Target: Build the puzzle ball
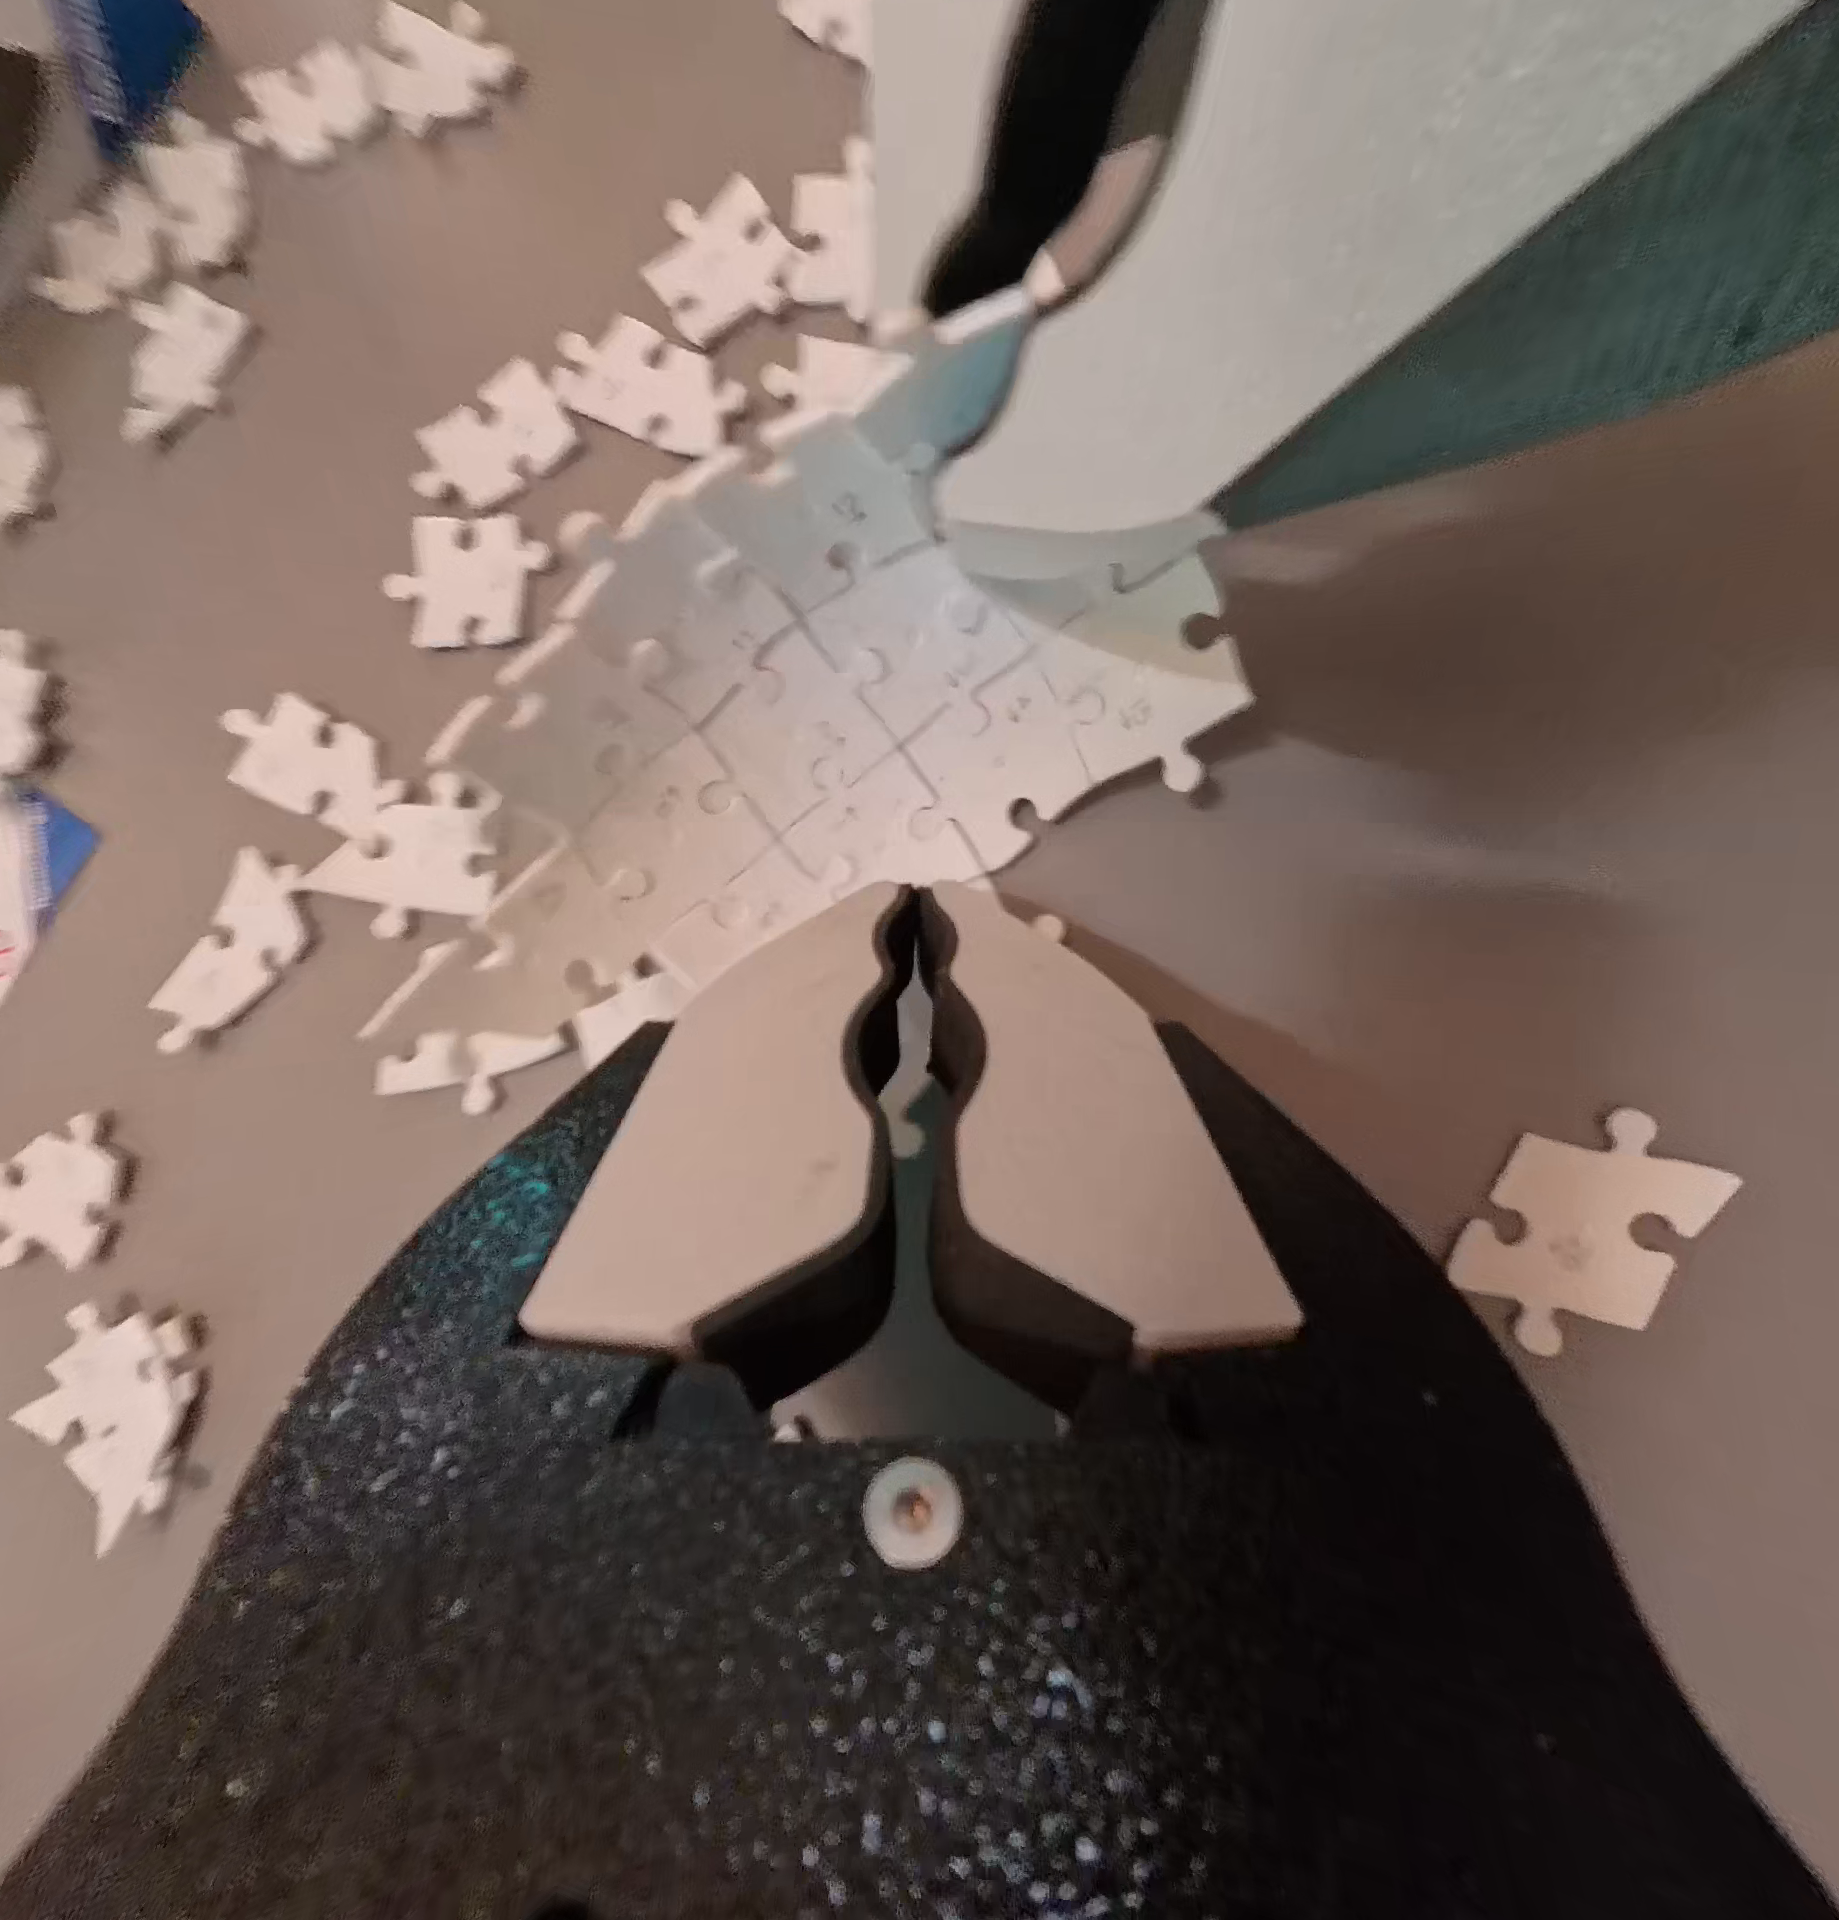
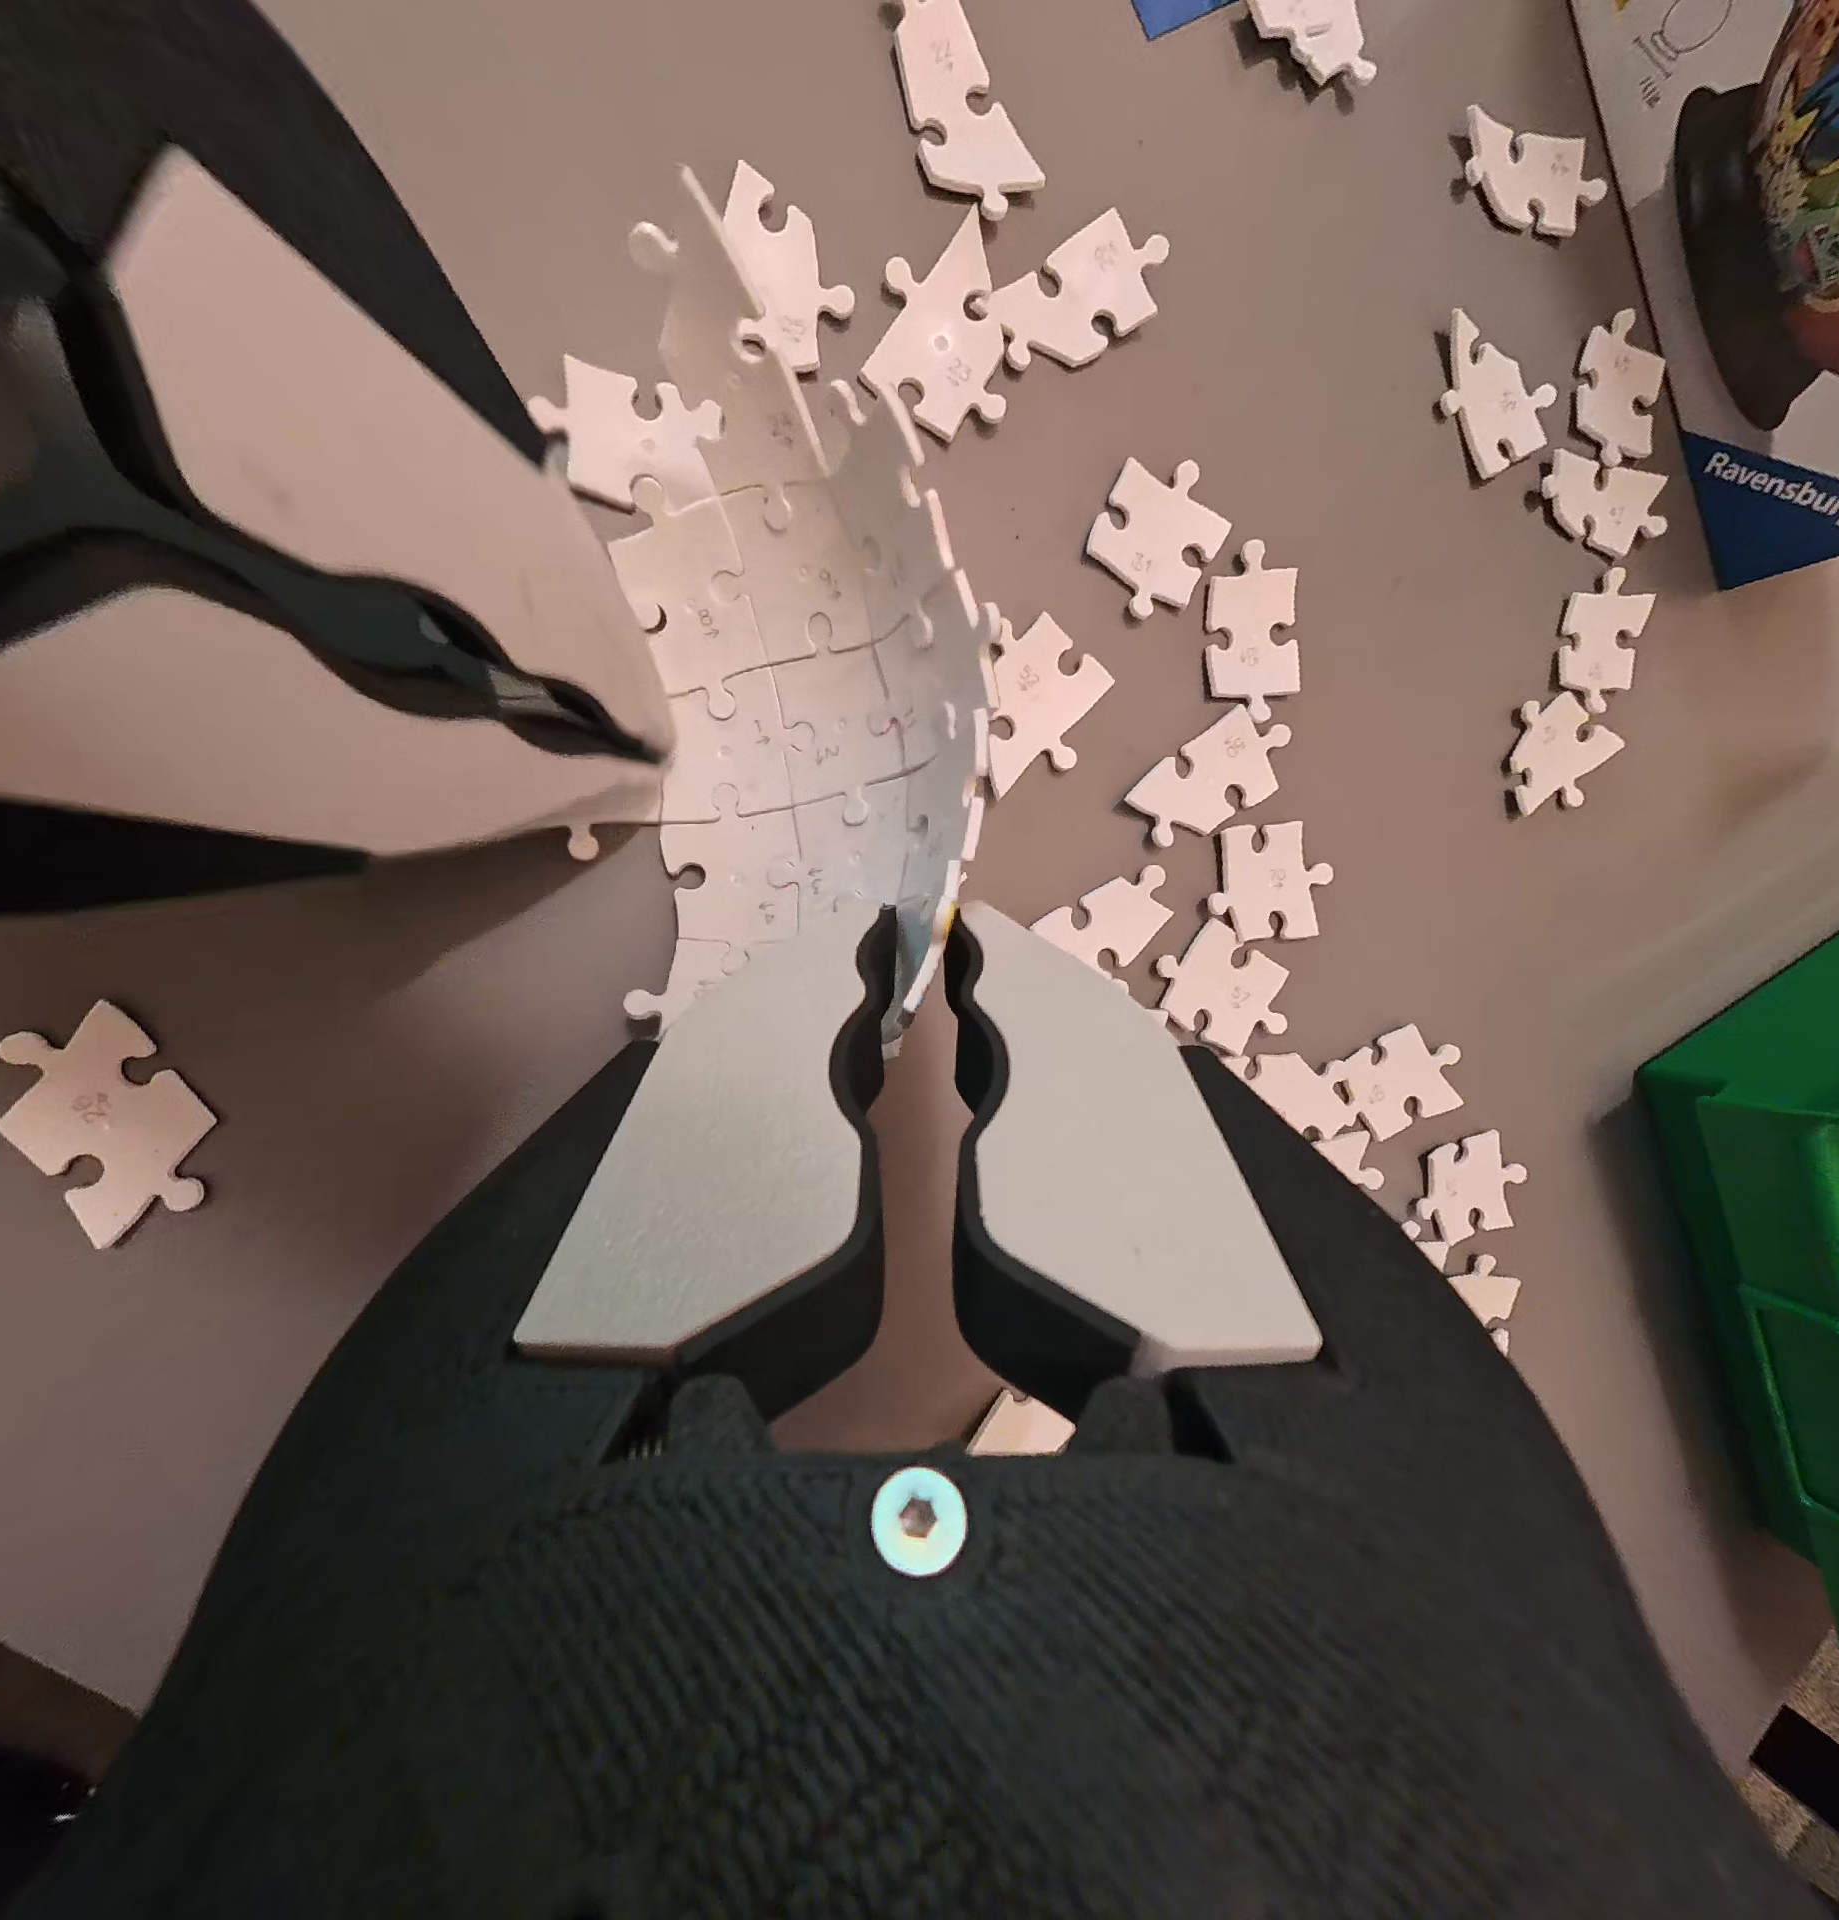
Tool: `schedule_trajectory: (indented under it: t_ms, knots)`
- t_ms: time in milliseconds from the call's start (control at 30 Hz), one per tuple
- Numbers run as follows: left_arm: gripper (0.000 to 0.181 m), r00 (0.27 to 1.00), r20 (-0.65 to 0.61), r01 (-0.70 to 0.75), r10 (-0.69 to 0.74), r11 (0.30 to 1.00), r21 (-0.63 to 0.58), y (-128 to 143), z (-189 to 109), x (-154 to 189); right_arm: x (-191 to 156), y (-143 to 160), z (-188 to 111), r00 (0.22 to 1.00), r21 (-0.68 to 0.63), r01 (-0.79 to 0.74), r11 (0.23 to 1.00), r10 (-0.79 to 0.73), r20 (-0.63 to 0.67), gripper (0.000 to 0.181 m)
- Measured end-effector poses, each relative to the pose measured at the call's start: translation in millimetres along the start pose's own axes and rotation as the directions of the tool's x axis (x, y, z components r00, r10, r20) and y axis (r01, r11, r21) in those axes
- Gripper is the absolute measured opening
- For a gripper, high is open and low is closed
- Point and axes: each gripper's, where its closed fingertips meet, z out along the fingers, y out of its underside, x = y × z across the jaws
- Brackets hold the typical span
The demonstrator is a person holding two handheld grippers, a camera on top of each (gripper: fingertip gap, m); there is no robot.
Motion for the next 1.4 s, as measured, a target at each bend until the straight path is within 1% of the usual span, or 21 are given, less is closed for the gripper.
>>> schedule_trajectory:
  t_ms: [67, 133, 200, 267, 333, 467, 600, 700, 967, 1133, 1200, 1300, 1400]
  knots:
    - [0.000, 0.997, 0.051, 0.058, -0.062, 0.995, 0.082, -5.8, -13.6, -14.6, -0.6, 0.8, -0.6, 1.000, 0.003, 0.002, 1.000, -0.002, 0.003, 0.009]
    - [0.000, 0.989, 0.083, 0.113, -0.125, 0.984, 0.139, -8.3, -28.6, -25.9, -0.7, 2.1, -0.3, 1.000, 0.002, 0.001, 1.000, -0.001, 0.006, 0.009]
    - [0.000, 0.985, 0.105, 0.118, -0.135, 0.981, 0.156, -5.5, -38.0, -30.6, -0.5, 2.5, 0.3, 1.000, 0.002, -0.002, 1.000, 0.002, 0.012, 0.009]
    - [0.000, 0.987, 0.126, 0.083, -0.104, 0.984, 0.156, -0.8, -40.9, -29.5, 0.0, 1.7, 0.6, 1.000, 0.004, -0.005, 1.000, 0.005, 0.016, 0.009]
    - [0.004, 0.990, 0.131, 0.031, -0.049, 0.991, 0.131, 4.6, -37.8, -23.3, 0.3, 1.3, 1.0, 1.000, 0.003, -0.001, 1.000, 0.001, 0.014, 0.009]
    - [0.002, 0.989, 0.138, -0.057, 0.048, 0.997, 0.060, 8.0, -26.9, -15.2, -0.6, 0.9, 1.1, 1.000, 0.001, 0.001, 1.000, -0.001, 0.016, 0.009]
    - [0.000, 0.997, 0.076, -0.028, 0.026, 0.999, 0.027, 2.8, -12.0, -10.0, -1.1, -1.4, -0.5, 1.000, -0.001, 0.014, 1.000, -0.014, 0.008, 0.009]
    - [0.000, 0.998, 0.058, -0.032, 0.035, 0.998, -0.053, 12.8, -1.3, -9.9, -1.3, -3.4, -1.3, 1.000, 0.000, 0.019, 1.000, -0.019, 0.006, 0.009]
    - [0.000, 0.996, 0.068, -0.050, 0.054, 0.998, -0.049, 12.7, 0.9, -9.6, -0.2, -5.7, 0.6, 1.000, 0.018, -0.003, 1.000, 0.003, 0.023, 0.010]
    - [0.000, 0.975, 0.082, -0.192, 0.205, 0.971, -0.140, 12.9, 0.8, -9.8, 1.0, -6.5, 2.7, 0.999, 0.027, -0.022, 0.999, 0.021, 0.037, 0.010]
    - [0.000, 0.974, 0.076, -0.203, 0.215, 0.969, -0.139, 12.8, 0.9, -9.8, 1.1, -6.5, 3.0, 0.999, 0.032, -0.033, 0.999, 0.032, 0.044, 0.010]
    - [0.000, 0.988, 0.040, -0.144, 0.149, 0.984, -0.106, 12.2, 1.2, -9.6, 0.7, -6.9, 2.5, 0.998, 0.032, -0.037, 0.999, 0.035, 0.049, 0.010]
    - [0.000, 0.996, 0.001, -0.084, 0.084, 0.996, -0.033, 11.1, 0.6, -10.1, 0.6, -6.8, 2.3, 0.999, 0.025, -0.031, 0.999, 0.030, 0.045, 0.010]
